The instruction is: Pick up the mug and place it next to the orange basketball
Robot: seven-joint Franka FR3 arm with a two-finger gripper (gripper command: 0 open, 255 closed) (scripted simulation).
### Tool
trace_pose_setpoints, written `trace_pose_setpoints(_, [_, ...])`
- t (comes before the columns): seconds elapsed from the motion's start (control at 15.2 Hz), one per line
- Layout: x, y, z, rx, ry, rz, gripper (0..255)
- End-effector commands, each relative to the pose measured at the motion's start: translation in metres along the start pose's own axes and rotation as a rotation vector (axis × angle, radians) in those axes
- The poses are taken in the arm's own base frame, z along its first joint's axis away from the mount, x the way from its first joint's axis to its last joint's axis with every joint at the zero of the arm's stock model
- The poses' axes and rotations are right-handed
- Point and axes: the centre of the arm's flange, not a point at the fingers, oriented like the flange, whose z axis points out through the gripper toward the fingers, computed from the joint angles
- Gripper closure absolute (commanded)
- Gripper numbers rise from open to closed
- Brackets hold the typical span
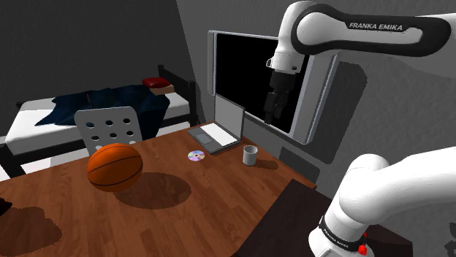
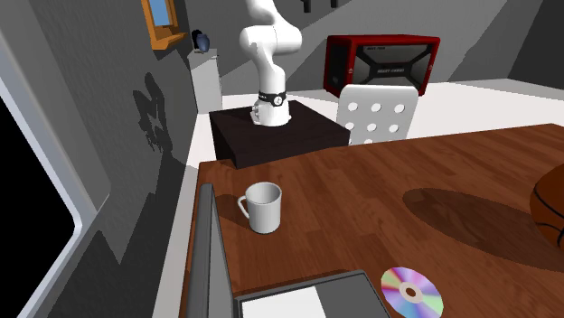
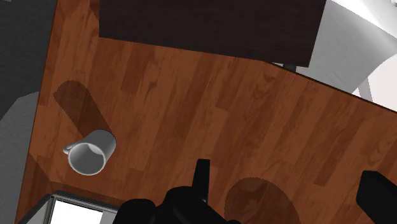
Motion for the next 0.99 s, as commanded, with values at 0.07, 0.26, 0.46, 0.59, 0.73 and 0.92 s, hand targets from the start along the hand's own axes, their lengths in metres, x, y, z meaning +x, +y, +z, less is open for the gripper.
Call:
trace_pose_setpoints(0.07, [0.006, 0.006, 0.010, -0.005, 0.000, 0.007, 0])
trace_pose_setpoints(0.26, [0.025, 0.023, 0.039, -0.022, -0.001, 0.027, 0])
trace_pose_setpoints(0.46, [0.043, 0.041, 0.067, -0.038, -0.002, 0.047, 0])
trace_pose_setpoints(0.59, [0.054, 0.054, 0.086, -0.049, -0.003, 0.061, 0])
trace_pose_setpoints(0.73, [0.066, 0.067, 0.105, -0.060, -0.004, 0.074, 0])
trace_pose_setpoints(0.92, [0.083, 0.087, 0.133, -0.077, -0.005, 0.094, 0])
